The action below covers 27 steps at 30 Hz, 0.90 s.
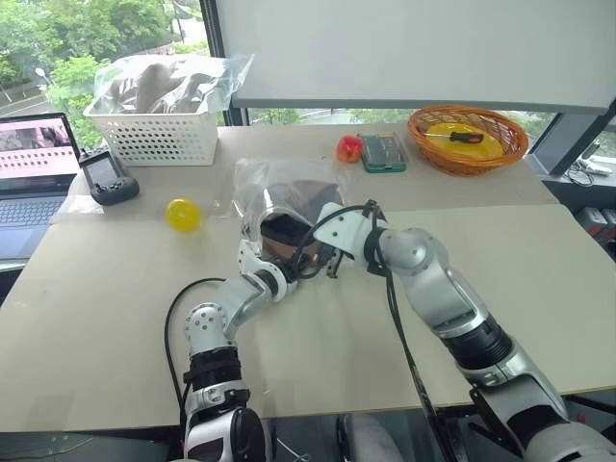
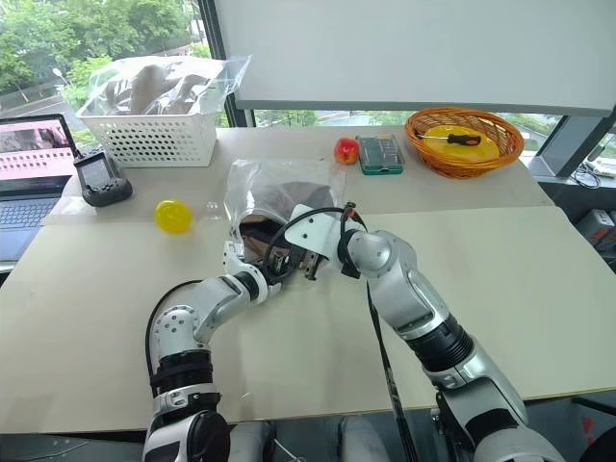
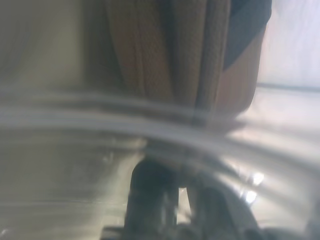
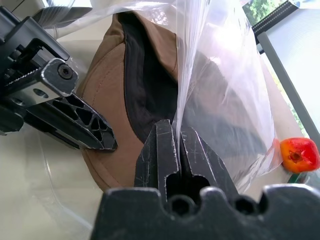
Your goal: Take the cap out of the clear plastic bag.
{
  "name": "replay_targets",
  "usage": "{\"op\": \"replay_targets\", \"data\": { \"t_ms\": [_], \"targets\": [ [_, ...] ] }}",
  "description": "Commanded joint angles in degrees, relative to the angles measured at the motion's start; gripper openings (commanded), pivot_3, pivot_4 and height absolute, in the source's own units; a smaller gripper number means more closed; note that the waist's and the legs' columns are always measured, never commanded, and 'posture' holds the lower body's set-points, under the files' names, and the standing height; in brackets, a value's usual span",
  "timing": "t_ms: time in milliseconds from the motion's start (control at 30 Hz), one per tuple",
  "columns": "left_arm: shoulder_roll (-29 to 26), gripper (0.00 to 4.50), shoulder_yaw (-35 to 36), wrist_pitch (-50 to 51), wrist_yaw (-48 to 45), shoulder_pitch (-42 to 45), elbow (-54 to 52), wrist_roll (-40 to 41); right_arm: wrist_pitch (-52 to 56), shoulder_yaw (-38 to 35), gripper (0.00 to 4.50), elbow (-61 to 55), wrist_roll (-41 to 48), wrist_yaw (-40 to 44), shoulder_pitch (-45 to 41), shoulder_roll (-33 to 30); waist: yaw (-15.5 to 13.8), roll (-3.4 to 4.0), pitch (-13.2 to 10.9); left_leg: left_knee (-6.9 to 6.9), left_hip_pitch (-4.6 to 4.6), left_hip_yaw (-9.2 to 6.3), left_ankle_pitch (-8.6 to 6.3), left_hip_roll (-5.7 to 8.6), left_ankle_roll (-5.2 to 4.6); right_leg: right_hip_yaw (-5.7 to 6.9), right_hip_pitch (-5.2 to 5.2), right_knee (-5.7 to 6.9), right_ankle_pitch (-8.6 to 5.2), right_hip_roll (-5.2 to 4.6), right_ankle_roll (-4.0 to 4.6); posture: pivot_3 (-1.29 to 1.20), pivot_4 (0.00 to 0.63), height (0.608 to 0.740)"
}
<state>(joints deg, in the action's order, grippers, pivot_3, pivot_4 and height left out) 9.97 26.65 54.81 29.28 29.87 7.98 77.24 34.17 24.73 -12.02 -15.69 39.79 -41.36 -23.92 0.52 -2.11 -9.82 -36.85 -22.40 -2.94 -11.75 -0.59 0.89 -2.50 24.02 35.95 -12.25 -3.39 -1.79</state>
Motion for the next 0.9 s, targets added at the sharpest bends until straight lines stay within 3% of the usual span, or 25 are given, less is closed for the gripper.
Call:
{"op": "replay_targets", "data": {
  "t_ms": [33,233,400,533,700,900],
  "targets": [
    [4.2,0.05,-0.2,-1.7,-2.0,-1.5,-0.4,6.0,0.0,-1.1,0.0,-2.1,-0.6,-0.6,-0.9,0.2,0.0,0.0,0.0,0.0,-0.01,0.0,0.0,0.0,0.0,0.0,0.01,0.0,0.0,0.0,0.0,0.0,0.15,0.736],
    [-3.2,0.05,-2.2,2.9,3.9,-5.3,-5.6,20.9,-0.1,-0.7,0.0,-2.2,-0.9,-0.6,-0.3,0.1,0.4,-0.01,0.0,0.01,-0.19,-0.01,0.0,-0.01,0.0,-0.01,0.2,-0.01,0.1,0.0,0.17,0.0,0.15,0.736],
    [-11.7,0.05,-10.6,3.6,13.3,-6.5,-12.1,33.7,-0.3,-1.0,0.0,-2.3,-1.1,-0.5,0.4,0.1,0.3,-0.02,0.0,0.0,-0.2,-0.06,0.0,-0.04,0.0,0.0,0.23,0.05,0.18,0.01,0.29,0.0,0.15,0.736],
    [-16.0,0.05,-13.1,2.2,14.4,-7.2,-16.1,35.8,-0.3,-1.0,0.0,-2.4,-1.2,-0.6,0.7,0.2,0.2,-0.02,0.0,0.0,-0.17,-0.05,0.02,-0.01,0.03,0.01,0.2,0.02,0.19,-0.01,0.31,0.0,0.15,0.736],
    [-23.9,0.05,-12.9,6.7,7.6,-12.1,-19.7,35.8,-0.5,-0.8,0.0,-2.3,-1.2,-0.7,0.9,0.9,0.7,0.0,0.0,0.03,-0.19,-0.03,0.02,-0.03,0.04,0.01,0.25,0.02,0.19,0.02,0.35,0.0,0.15,0.736],
    [-24.7,0.05,-9.6,3.8,4.9,-14.2,-18.6,35.8,-0.9,-0.8,0.0,-2.1,-1.2,-0.5,1.1,0.8,0.2,0.01,0.0,0.04,-0.16,-0.03,0.04,-0.04,0.08,0.02,0.24,0.01,0.16,0.01,0.34,0.0,0.15,0.736]
  ]
}}
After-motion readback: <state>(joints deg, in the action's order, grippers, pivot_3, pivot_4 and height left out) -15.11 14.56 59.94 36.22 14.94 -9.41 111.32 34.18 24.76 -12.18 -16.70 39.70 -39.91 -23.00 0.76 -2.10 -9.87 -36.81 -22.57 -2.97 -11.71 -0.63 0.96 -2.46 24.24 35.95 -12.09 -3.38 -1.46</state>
